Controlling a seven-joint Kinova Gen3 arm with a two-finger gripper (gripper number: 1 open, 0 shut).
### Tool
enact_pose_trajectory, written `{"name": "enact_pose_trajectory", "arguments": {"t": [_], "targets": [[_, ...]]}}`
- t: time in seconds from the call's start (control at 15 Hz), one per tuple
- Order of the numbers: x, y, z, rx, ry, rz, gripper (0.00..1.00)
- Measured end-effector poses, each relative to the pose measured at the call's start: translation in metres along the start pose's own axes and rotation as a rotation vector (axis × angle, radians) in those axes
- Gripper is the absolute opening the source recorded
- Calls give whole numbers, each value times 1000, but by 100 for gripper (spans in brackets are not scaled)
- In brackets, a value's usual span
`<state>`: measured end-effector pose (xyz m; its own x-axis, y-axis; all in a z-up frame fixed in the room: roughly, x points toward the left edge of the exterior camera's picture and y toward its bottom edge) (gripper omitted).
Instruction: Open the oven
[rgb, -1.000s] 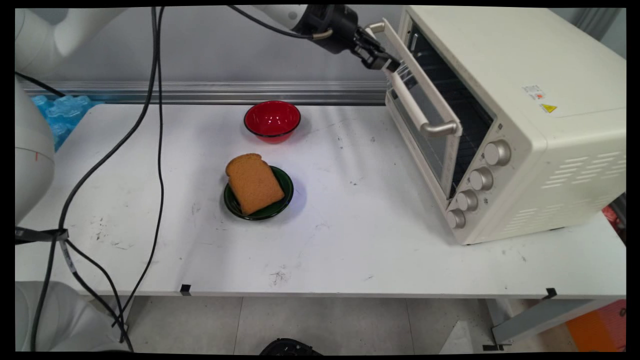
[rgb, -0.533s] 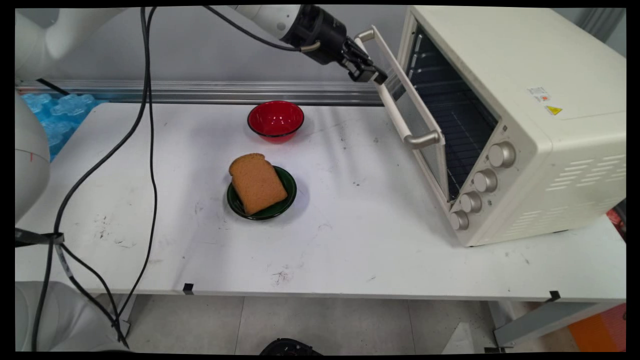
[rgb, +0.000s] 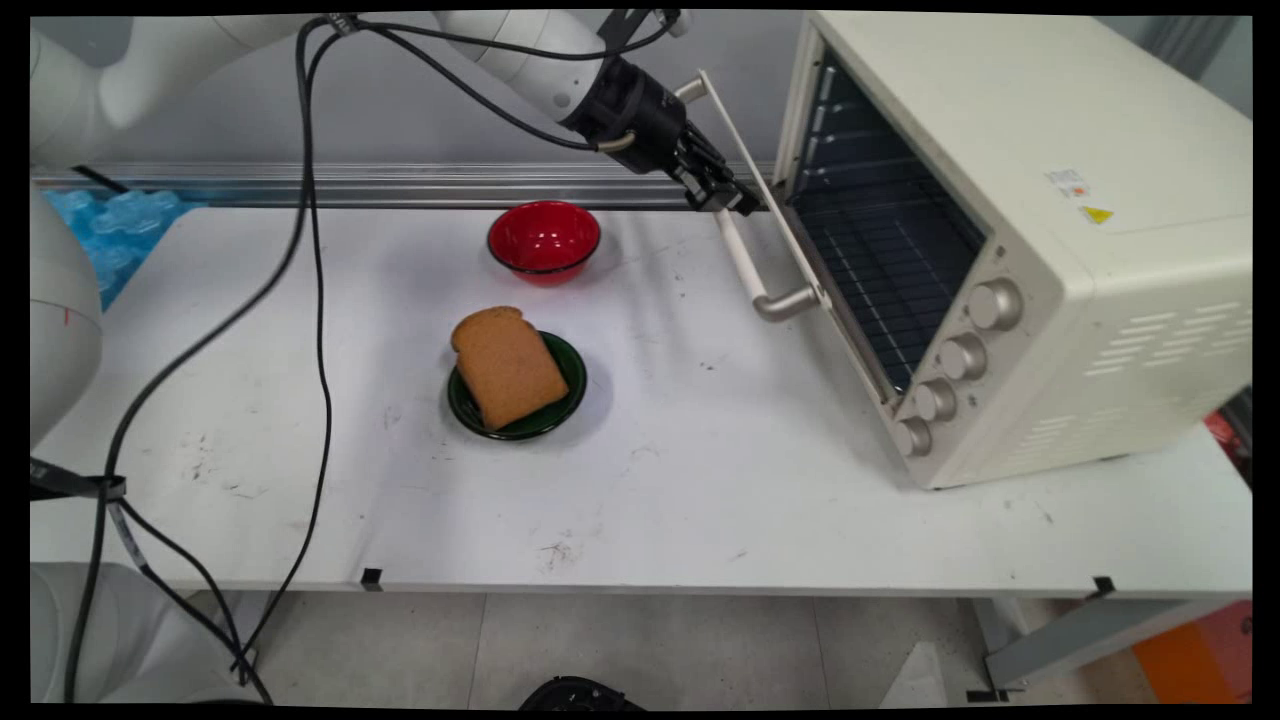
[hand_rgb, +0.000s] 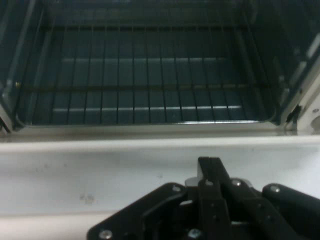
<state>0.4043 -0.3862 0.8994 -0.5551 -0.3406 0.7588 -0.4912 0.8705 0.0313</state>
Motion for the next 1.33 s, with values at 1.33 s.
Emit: {"name": "enact_pose_trajectory", "arguments": {"t": [1.33], "targets": [[-57,-1,8,11,-38,-45,0]]}}
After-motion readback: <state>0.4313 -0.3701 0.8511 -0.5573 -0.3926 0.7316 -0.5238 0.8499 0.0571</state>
